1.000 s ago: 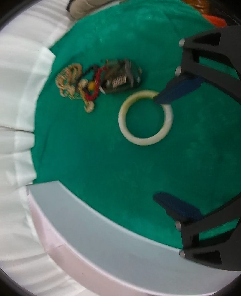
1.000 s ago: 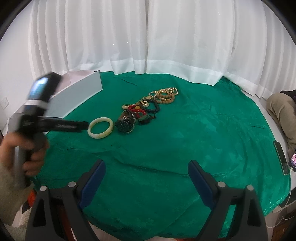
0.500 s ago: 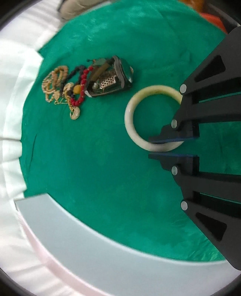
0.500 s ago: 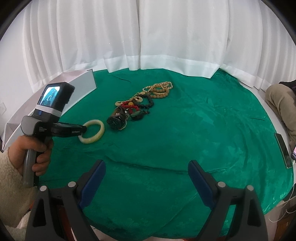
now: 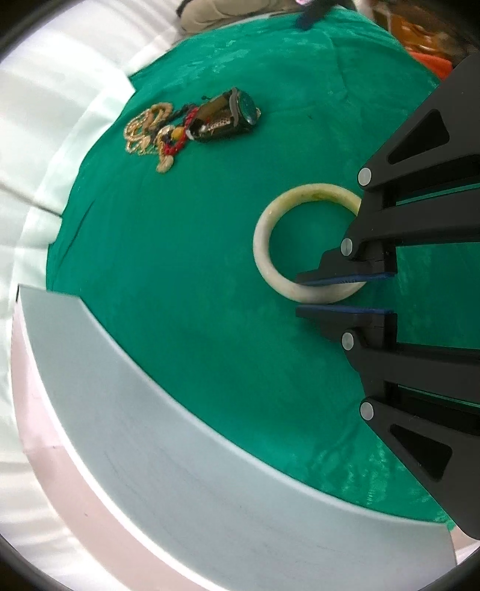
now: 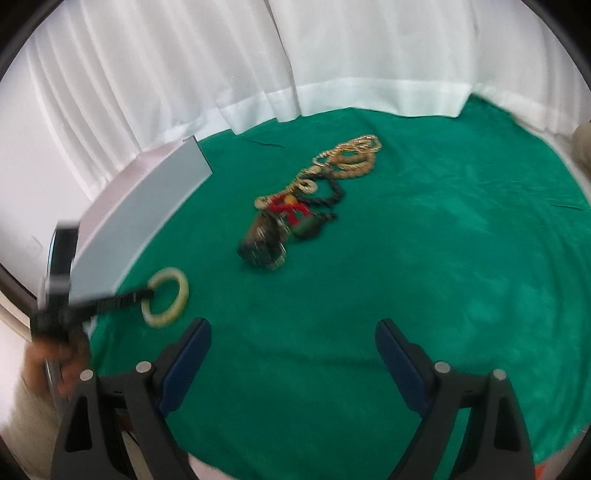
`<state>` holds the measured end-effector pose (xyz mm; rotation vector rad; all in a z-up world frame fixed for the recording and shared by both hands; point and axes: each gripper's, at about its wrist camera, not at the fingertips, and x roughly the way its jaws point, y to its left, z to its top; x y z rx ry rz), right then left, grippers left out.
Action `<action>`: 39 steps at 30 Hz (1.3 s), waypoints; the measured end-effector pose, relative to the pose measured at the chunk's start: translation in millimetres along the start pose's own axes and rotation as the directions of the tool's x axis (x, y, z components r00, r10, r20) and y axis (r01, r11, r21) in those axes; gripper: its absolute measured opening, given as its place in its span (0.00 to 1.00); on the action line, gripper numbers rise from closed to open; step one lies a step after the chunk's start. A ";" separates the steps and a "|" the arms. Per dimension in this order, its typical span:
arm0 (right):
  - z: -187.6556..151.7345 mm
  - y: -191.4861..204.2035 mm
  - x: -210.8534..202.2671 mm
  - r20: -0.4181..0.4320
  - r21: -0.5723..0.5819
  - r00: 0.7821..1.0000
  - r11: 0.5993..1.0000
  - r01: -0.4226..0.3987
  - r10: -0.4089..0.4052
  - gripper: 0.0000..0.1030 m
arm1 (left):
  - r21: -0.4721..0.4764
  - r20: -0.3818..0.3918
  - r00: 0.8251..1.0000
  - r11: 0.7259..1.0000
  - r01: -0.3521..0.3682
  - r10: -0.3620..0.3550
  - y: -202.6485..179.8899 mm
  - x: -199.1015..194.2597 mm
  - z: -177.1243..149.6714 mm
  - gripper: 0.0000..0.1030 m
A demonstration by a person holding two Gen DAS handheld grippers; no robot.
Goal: Organize jewelry
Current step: 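Grasp the jade bangle with the left gripper while the right gripper grasps the black watch, then carry the bangle and watch into the white box and open both grippers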
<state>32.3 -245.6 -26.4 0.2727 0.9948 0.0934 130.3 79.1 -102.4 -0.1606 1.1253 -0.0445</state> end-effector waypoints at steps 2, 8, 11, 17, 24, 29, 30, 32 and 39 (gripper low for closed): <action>20.2 -2.3 20.8 -0.033 0.047 0.997 0.997 -0.064 0.065 0.83 | -0.011 0.004 1.000 1.000 0.003 -0.003 5.5 -0.9 -1.2 0.08; 62.5 1.5 90.1 -0.140 0.159 0.984 0.983 -0.091 0.114 0.53 | -0.024 0.015 1.000 1.000 0.010 -0.010 12.4 0.2 -2.9 0.08; 68.5 6.3 111.4 -0.174 0.141 0.982 0.989 -0.046 0.070 0.40 | -0.024 0.015 1.000 1.000 0.012 -0.012 14.1 2.3 -4.2 0.08; 65.3 8.2 102.9 -0.169 0.143 0.983 0.988 -0.050 0.075 0.18 | -0.042 0.024 0.999 0.998 0.050 -0.049 18.9 -9.3 -5.1 0.08; 73.1 9.1 49.6 -0.085 0.162 0.983 0.976 -0.145 0.160 0.18 | -0.080 0.056 0.992 0.990 0.119 -0.115 23.6 -37.3 -3.2 0.08; 81.0 27.2 32.6 -0.064 0.171 0.967 0.957 -0.234 0.248 0.18 | -0.111 0.124 0.974 0.973 0.202 -0.188 34.6 -86.4 4.2 0.08; 84.2 36.8 29.0 -0.062 0.165 0.960 0.951 -0.261 0.275 0.18 | -0.116 0.147 0.969 0.970 0.215 -0.197 39.7 -99.7 7.3 0.08; 91.9 58.4 28.4 -0.057 0.150 0.945 0.939 -0.309 0.321 0.18 | -0.131 0.183 0.961 0.964 0.231 -0.206 50.8 -120.5 13.4 0.08; 126.4 158.5 42.6 -0.085 0.074 0.872 0.875 -0.478 0.483 0.18 | -0.236 0.311 0.945 0.956 0.175 -0.096 128.1 -186.5 37.0 0.08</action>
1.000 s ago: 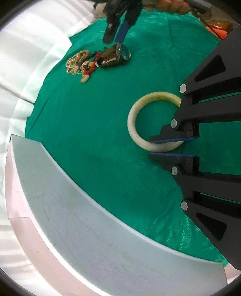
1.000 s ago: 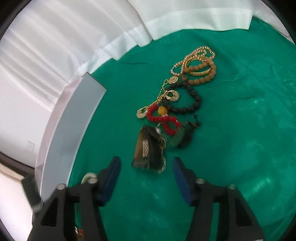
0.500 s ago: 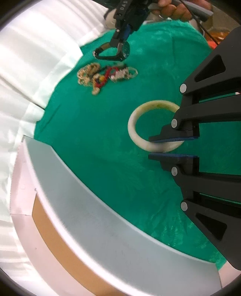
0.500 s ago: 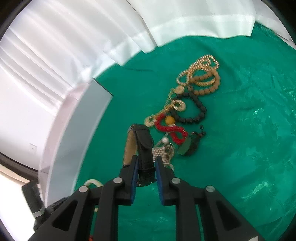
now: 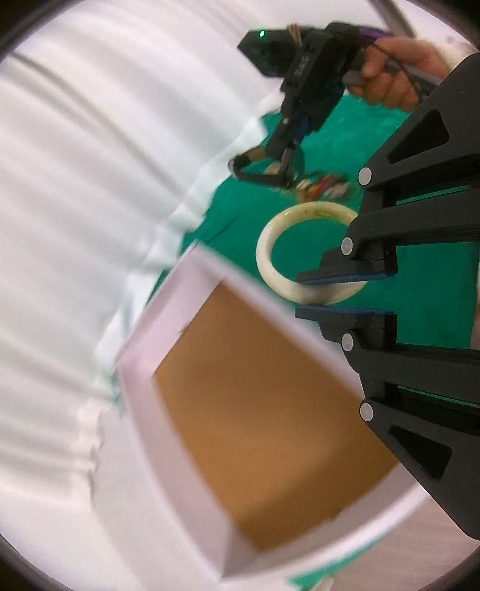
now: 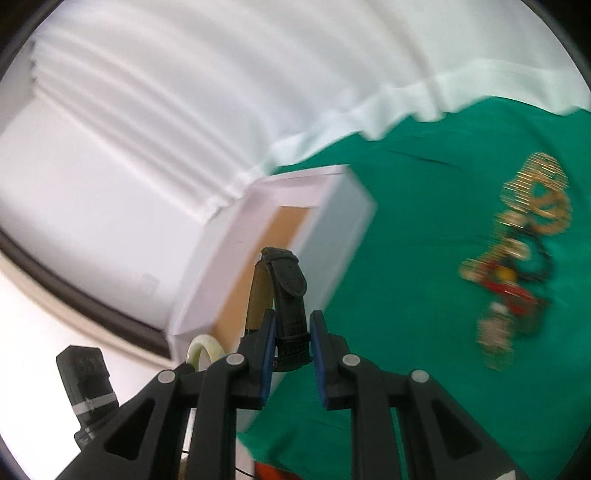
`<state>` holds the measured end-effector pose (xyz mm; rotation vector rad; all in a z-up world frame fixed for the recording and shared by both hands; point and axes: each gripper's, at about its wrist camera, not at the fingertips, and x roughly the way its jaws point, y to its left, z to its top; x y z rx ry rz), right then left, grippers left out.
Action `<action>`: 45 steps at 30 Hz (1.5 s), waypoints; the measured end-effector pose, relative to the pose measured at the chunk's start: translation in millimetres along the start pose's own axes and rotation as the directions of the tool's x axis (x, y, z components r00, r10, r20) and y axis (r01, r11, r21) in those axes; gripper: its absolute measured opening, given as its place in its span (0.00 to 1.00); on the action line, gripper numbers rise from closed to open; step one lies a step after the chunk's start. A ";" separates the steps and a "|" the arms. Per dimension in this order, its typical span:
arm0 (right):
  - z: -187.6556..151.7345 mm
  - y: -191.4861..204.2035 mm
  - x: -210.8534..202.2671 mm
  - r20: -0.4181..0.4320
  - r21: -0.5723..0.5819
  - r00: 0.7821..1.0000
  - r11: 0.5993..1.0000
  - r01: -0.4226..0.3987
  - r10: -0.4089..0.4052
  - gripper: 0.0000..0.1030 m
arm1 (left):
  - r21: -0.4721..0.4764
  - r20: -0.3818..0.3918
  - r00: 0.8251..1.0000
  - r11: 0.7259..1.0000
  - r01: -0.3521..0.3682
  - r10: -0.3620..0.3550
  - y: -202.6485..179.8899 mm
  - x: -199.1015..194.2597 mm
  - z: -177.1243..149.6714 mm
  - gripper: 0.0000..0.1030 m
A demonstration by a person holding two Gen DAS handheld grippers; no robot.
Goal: Organize jewelry
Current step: 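Carry the bangle and watch into the white box and open both grippers, then withdraw both tools from the box back over the jewelry pile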
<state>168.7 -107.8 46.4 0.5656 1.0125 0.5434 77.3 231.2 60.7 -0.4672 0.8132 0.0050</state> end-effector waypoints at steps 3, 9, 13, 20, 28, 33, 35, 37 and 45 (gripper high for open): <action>13.5 44.9 41.2 -0.043 -0.051 0.997 0.996 -0.072 0.070 0.18 | -0.055 0.025 0.994 0.993 -0.106 0.107 42.2 -3.0 20.3 0.08; 21.8 94.5 140.3 -0.156 -0.106 0.982 0.987 -0.122 0.105 0.18 | -0.146 -0.031 0.968 0.956 -0.253 0.251 111.8 26.6 26.7 0.08; 8.9 99.0 200.6 -0.247 -0.138 0.968 0.987 -0.078 0.042 0.18 | -0.184 -0.104 0.952 0.935 -0.302 0.287 143.8 53.1 13.9 0.09; -20.6 106.9 250.4 -0.283 -0.280 0.952 0.959 0.037 -0.119 0.28 | -0.139 -0.122 0.936 0.928 -0.345 0.330 145.3 64.4 3.2 0.40; -31.5 118.2 248.1 -0.265 -0.379 0.948 0.923 0.065 -0.175 0.46 | -0.028 0.046 0.869 0.870 -0.491 0.492 118.7 50.6 0.3 0.86; -29.4 114.6 247.5 -0.265 -0.378 0.948 0.923 0.065 -0.175 0.39 | 0.054 0.013 0.851 0.850 -0.525 0.525 106.8 61.4 -3.6 0.84; -29.5 113.0 247.7 -0.256 -0.391 0.947 0.917 0.081 -0.192 0.33 | 0.092 -0.059 0.859 0.860 -0.502 0.508 101.5 72.9 -6.4 0.84; -29.6 110.8 245.0 -0.249 -0.393 0.949 0.916 0.082 -0.192 0.30 | 0.137 -0.112 0.861 0.866 -0.481 0.496 92.2 83.8 -12.7 0.76; -42.2 98.6 215.5 -0.231 -0.386 0.954 0.918 0.090 -0.191 0.29 | 0.191 -0.074 0.856 0.850 -0.492 0.512 68.9 71.1 -36.1 0.73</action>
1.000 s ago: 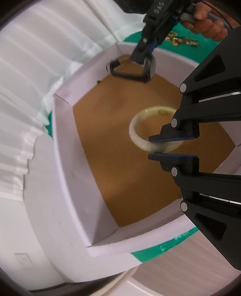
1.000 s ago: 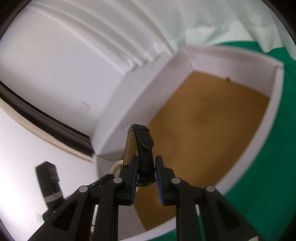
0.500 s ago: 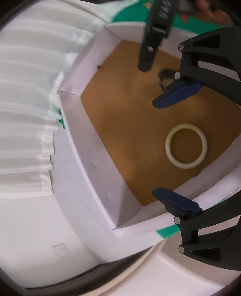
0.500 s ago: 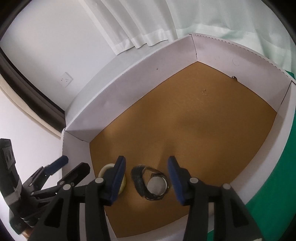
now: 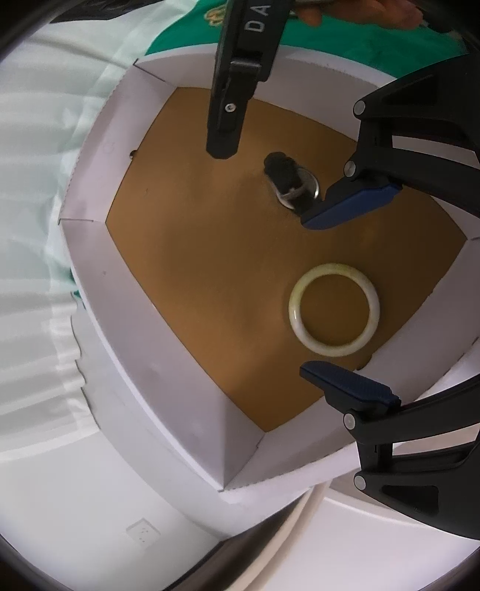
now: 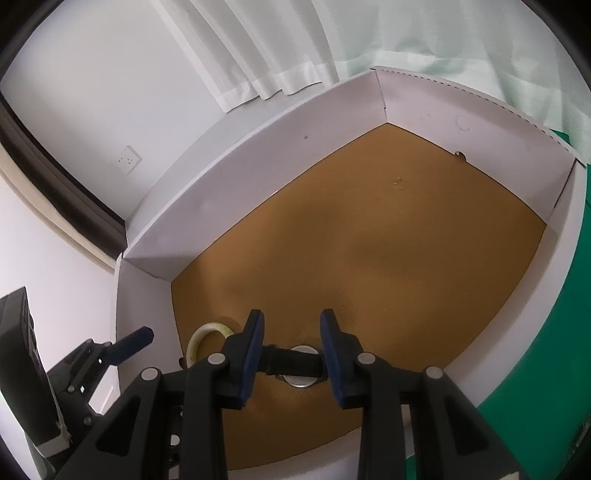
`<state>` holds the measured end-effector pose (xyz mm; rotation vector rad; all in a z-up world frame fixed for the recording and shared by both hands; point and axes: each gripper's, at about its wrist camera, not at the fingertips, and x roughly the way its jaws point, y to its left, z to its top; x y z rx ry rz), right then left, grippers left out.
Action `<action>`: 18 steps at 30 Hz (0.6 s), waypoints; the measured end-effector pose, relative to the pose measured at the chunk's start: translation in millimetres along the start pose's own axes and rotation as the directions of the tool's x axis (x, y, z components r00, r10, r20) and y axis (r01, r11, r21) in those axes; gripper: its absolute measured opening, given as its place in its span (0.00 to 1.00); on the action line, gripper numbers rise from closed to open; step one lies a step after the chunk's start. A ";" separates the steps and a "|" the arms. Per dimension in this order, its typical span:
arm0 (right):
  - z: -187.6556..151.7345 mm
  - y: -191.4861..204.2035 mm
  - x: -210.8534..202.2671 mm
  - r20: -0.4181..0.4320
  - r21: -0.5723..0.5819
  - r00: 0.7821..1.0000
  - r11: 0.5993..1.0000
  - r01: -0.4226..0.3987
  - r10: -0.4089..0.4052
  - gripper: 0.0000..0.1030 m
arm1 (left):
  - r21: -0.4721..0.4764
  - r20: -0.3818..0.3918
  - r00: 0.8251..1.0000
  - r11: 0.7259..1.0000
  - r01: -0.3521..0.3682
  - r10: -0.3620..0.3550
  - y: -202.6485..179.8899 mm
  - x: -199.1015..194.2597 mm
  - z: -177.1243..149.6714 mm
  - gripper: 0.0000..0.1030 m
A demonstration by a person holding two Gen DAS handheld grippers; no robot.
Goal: Organize jewelry
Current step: 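Withdraw both tools from the box back over the jewelry pile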
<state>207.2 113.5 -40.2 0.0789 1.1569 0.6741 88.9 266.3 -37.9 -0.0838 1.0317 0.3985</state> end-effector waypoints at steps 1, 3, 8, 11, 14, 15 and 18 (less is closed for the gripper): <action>-4.0 -0.5 -3.1 0.002 -0.004 1.000 1.000 0.002 -0.002 0.29 | -0.001 0.006 1.000 1.000 0.004 -0.004 -0.3 -3.3 -2.6 0.73; -12.9 -1.2 -10.8 0.014 -0.013 1.000 1.000 0.019 -0.018 0.29 | -0.005 0.033 0.999 1.000 0.008 -0.008 -1.4 -9.7 -7.0 0.78; -28.3 -4.3 -40.3 0.120 0.010 0.990 0.998 0.067 -0.068 0.60 | -0.086 0.208 0.976 0.995 -0.041 0.058 10.4 -42.8 -6.2 0.98; -38.7 -10.7 -70.2 0.194 0.025 0.979 0.998 0.056 -0.060 0.70 | -0.136 0.266 0.964 0.991 0.013 0.024 16.7 -66.5 -7.9 0.98; -58.1 -25.6 -103.2 0.252 0.036 0.961 0.993 0.111 -0.116 0.81 | -0.145 0.336 0.942 0.986 0.080 -0.027 11.2 -93.7 -12.3 0.98; -68.2 -34.4 -114.8 0.266 0.044 0.953 0.989 0.140 -0.146 0.81 | -0.137 0.357 0.933 0.986 0.097 -0.042 5.6 -101.7 -15.2 0.99; -98.0 -60.4 -142.7 0.276 0.072 0.921 0.962 0.265 -0.274 0.82 | -0.077 0.398 0.911 0.985 0.152 -0.109 -24.9 -123.7 -24.0 0.99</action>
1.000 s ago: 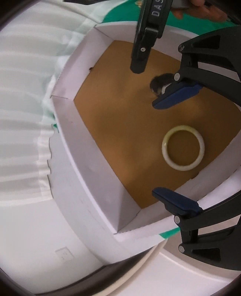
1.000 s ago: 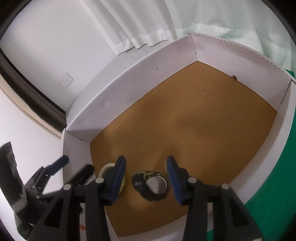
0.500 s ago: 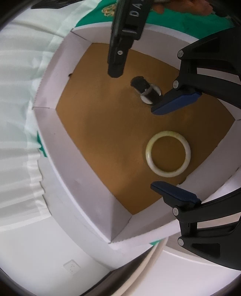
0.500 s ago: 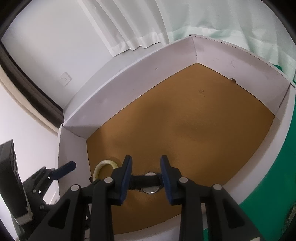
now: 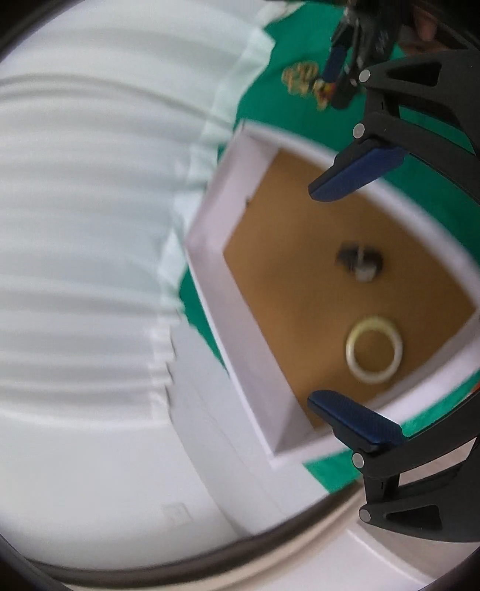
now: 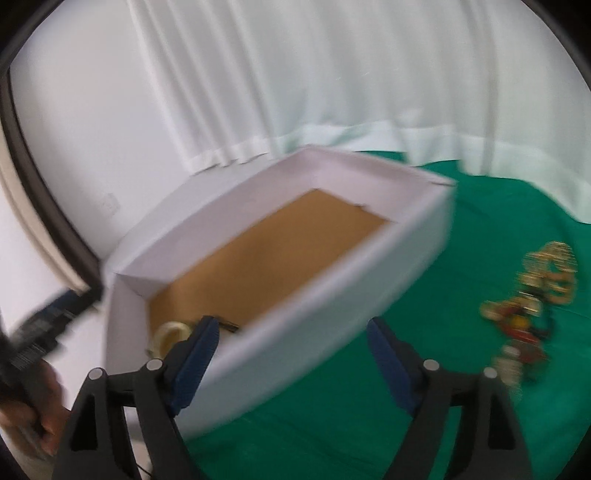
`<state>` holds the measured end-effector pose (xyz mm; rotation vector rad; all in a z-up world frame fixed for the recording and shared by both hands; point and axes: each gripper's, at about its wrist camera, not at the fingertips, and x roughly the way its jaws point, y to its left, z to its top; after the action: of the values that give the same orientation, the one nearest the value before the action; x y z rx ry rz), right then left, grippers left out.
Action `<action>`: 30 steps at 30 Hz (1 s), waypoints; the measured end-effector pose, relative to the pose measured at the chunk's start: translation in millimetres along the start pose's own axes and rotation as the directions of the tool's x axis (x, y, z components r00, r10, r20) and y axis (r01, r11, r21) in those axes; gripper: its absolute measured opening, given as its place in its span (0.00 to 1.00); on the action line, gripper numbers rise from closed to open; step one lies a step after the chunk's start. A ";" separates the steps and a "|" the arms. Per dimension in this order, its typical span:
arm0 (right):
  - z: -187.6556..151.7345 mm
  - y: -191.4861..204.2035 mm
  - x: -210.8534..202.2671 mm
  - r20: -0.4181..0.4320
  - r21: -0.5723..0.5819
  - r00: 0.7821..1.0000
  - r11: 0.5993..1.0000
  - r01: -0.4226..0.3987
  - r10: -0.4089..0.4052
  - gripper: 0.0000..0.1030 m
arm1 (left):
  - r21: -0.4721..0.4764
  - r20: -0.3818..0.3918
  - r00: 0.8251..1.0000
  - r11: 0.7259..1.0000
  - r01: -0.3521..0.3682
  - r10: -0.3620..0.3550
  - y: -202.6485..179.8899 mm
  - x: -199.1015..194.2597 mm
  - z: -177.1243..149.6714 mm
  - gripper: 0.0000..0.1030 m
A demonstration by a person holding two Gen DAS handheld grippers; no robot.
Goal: Organize jewelry
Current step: 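Withdraw both tools from the box back over the jewelry pile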
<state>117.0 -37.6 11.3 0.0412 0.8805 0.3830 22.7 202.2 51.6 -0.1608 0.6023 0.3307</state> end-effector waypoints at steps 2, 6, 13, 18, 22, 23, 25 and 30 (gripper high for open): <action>-18.9 -25.1 -15.2 -0.001 -0.008 0.994 0.994 0.105 -0.105 0.82 | 0.038 -0.001 0.998 0.997 0.065 -0.065 -26.4 -8.3 -4.7 0.99; -61.7 -77.1 -39.7 -0.041 0.010 0.961 0.962 0.273 -0.272 0.82 | 0.122 -0.071 0.970 0.963 0.241 -0.234 -79.4 -17.5 -24.6 0.99; -131.7 -157.7 -61.4 -0.137 0.083 0.874 0.874 0.479 -0.467 0.82 | 0.211 -0.272 0.913 0.907 0.365 -0.305 -166.0 17.5 -87.5 0.99; -156.0 -187.0 -64.2 -0.188 0.155 0.853 0.843 0.515 -0.486 0.82 | 0.308 -0.354 0.908 0.889 0.340 -0.225 -205.4 58.3 -126.6 0.99; -161.5 -195.6 -65.6 -0.180 0.183 0.863 0.846 0.501 -0.472 0.82 | 0.326 -0.399 0.899 0.888 0.325 -0.182 -213.4 79.5 -141.8 0.99; -163.8 -194.8 -65.7 -0.178 0.183 0.863 0.846 0.501 -0.473 0.83 | 0.326 -0.407 0.896 0.888 0.325 -0.179 -214.1 83.2 -143.2 0.99; -165.5 -195.3 -65.8 -0.174 0.190 0.862 0.843 0.504 -0.476 0.83 | 0.325 -0.411 0.895 0.888 0.325 -0.177 -214.5 84.3 -145.0 1.00; -168.2 -194.5 -66.6 -0.163 0.211 0.862 0.836 0.506 -0.480 0.84 | 0.294 -0.440 0.878 0.893 0.340 -0.189 -209.2 89.1 -145.6 1.00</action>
<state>11.6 -261.9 -84.0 0.0218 1.0017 -0.2173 88.1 -5.9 -107.5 0.0499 1.0278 -0.0979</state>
